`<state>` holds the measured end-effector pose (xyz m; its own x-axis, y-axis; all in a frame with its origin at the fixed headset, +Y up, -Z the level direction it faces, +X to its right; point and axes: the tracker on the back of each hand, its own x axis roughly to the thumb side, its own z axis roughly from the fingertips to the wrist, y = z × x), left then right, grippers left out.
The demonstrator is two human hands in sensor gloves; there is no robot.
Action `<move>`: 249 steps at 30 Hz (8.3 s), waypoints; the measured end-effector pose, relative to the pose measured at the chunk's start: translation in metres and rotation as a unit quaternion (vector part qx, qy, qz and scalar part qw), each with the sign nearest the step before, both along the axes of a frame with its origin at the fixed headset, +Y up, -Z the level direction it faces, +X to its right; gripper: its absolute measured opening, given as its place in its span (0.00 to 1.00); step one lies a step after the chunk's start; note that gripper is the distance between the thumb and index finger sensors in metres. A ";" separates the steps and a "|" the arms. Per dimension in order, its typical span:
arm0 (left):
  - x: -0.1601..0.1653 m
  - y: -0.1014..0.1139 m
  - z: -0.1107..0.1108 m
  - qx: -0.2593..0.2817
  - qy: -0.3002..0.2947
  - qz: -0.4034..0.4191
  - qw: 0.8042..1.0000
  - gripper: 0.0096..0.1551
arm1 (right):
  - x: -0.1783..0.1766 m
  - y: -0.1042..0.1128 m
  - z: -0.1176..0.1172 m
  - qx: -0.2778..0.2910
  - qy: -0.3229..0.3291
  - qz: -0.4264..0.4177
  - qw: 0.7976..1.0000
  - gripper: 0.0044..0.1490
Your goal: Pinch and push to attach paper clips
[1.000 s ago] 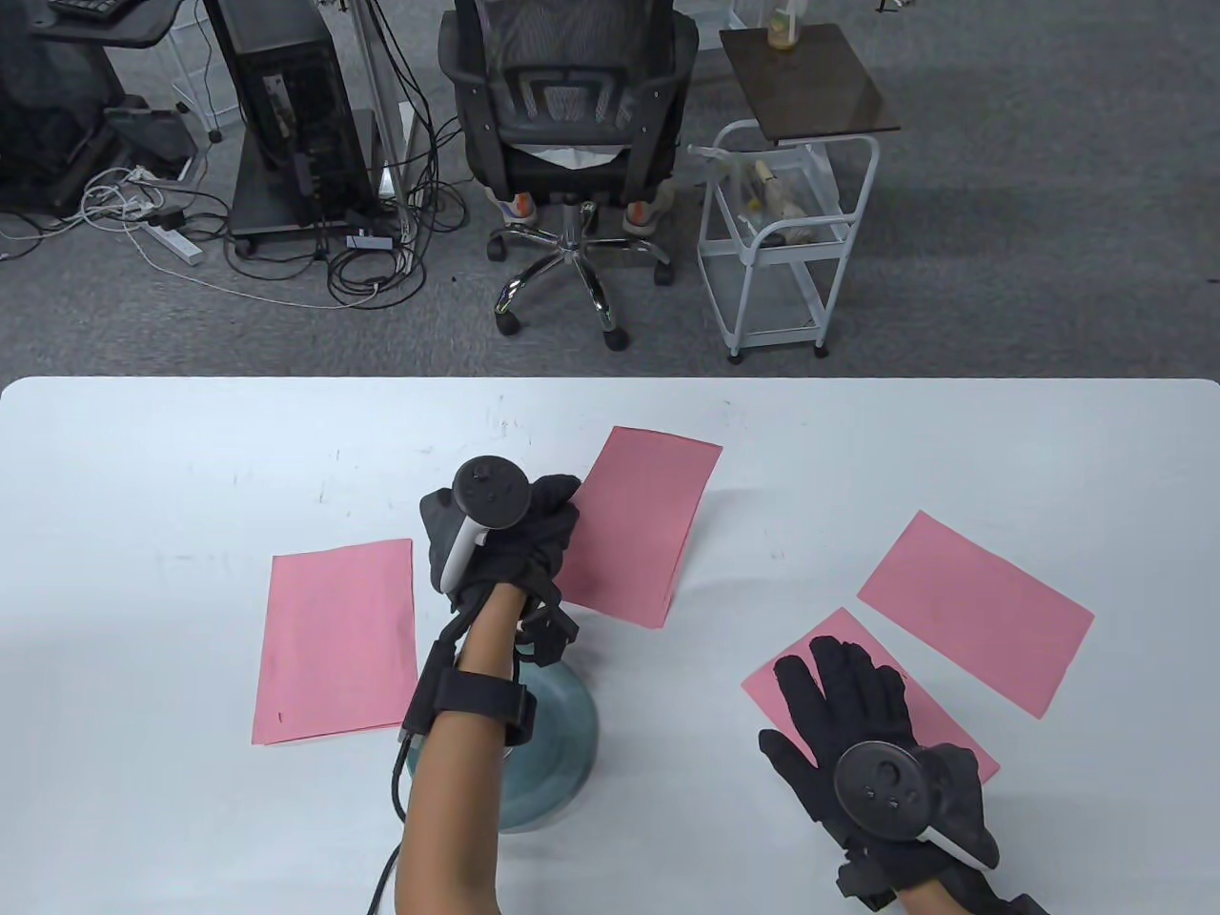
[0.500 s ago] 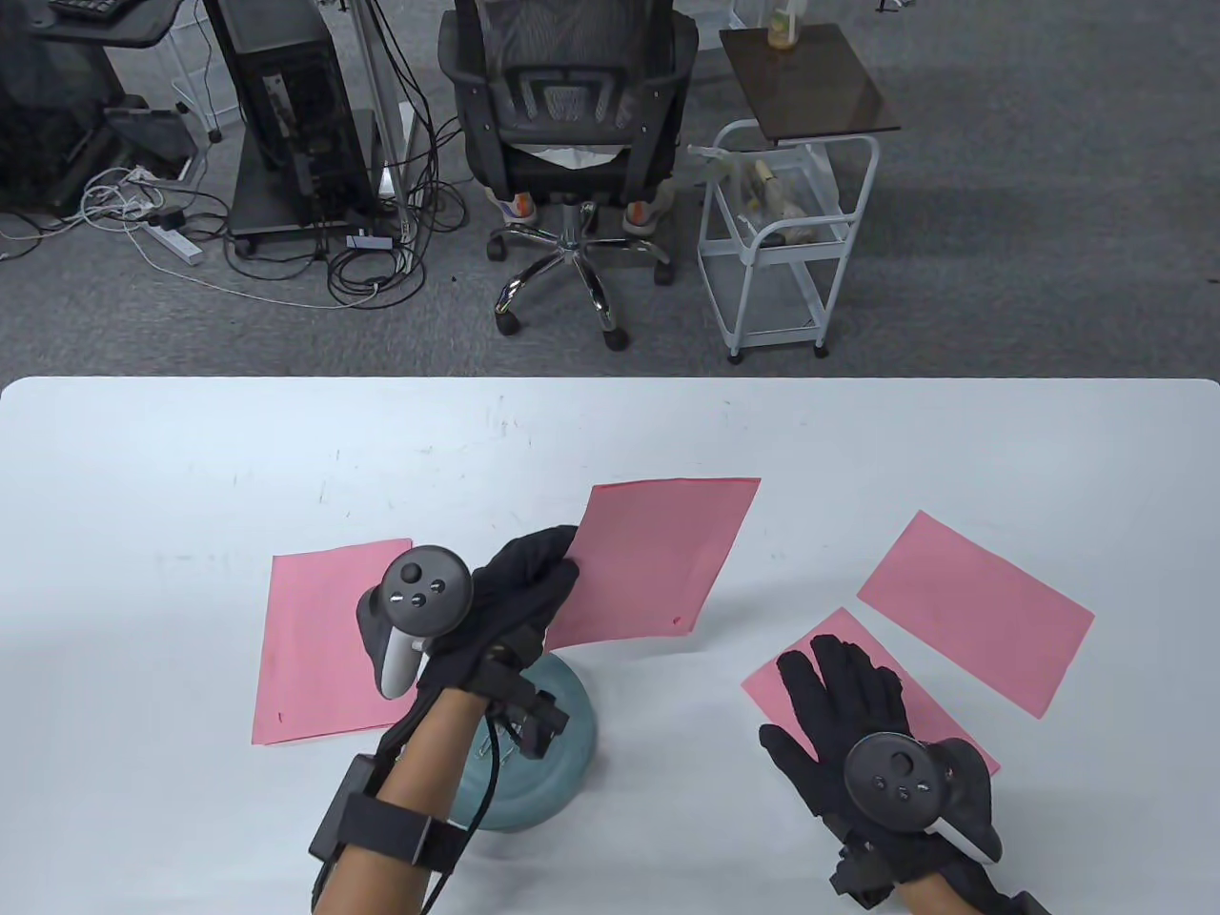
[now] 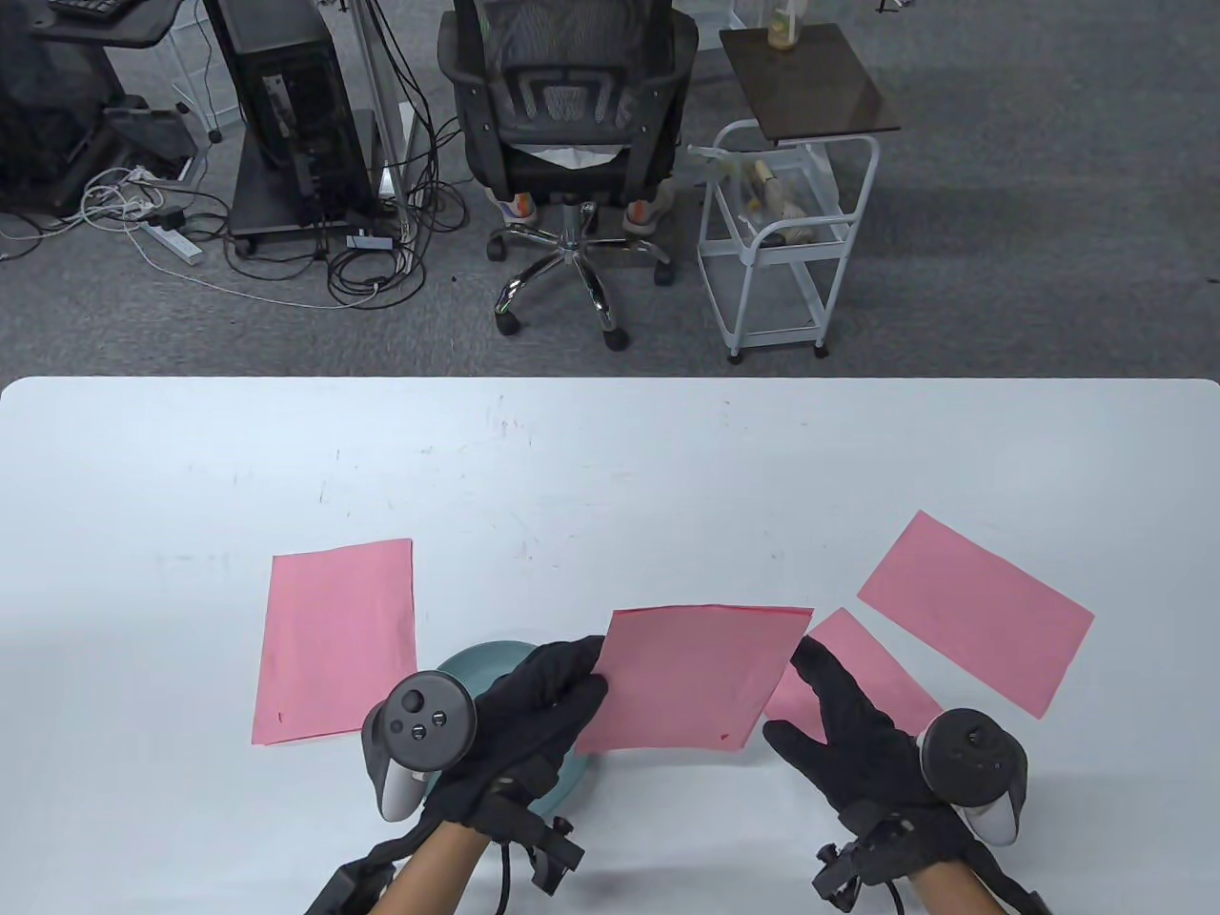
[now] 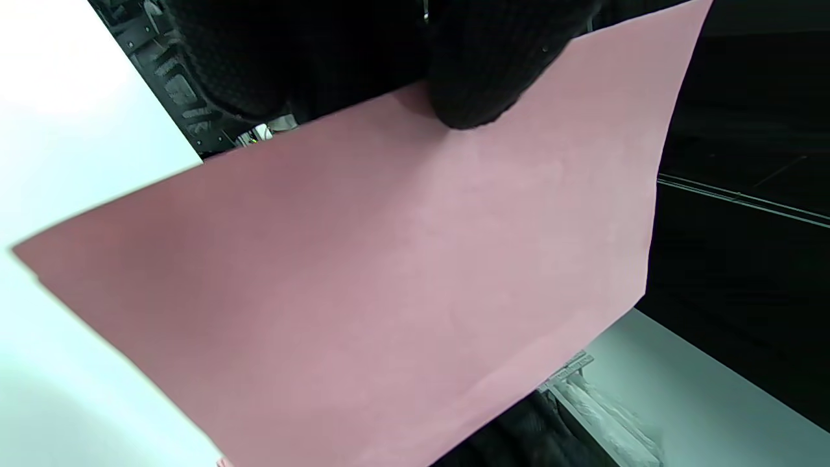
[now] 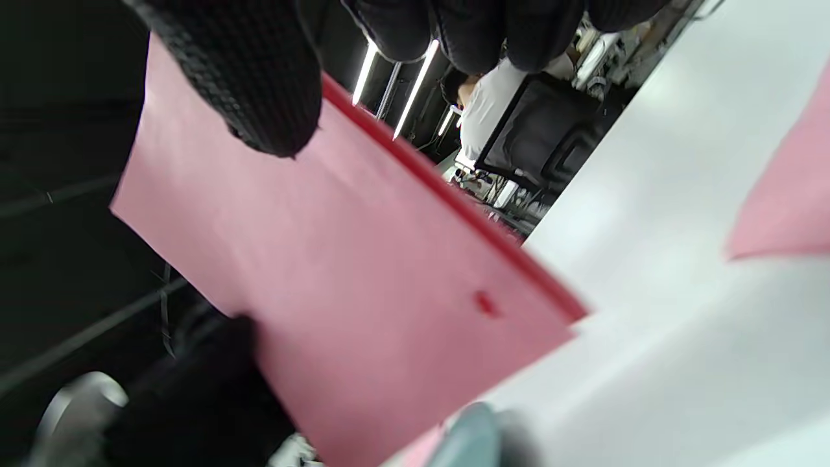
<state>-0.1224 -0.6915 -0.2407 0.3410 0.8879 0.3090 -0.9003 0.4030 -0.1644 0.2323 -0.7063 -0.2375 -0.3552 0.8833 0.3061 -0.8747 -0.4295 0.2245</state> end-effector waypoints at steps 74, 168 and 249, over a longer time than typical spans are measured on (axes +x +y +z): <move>0.015 -0.038 0.004 0.023 -0.125 -0.072 0.989 0.23 | -0.019 -0.036 -0.011 -0.064 0.109 -0.132 0.983 0.26; -0.034 -0.026 -0.029 -0.043 0.072 -0.623 0.778 0.21 | -0.014 -0.036 -0.009 -0.052 0.084 -0.108 0.989 0.24; 0.051 0.077 -0.017 0.127 -0.139 -0.278 0.942 0.20 | -0.011 -0.030 -0.009 -0.061 0.069 -0.126 0.988 0.23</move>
<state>-0.0718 -0.6142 -0.2577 0.6057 0.4815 0.6335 -0.4744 0.8577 -0.1983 0.2212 -0.7366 -0.2461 -0.0823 0.9715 0.2223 -0.9076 -0.1652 0.3860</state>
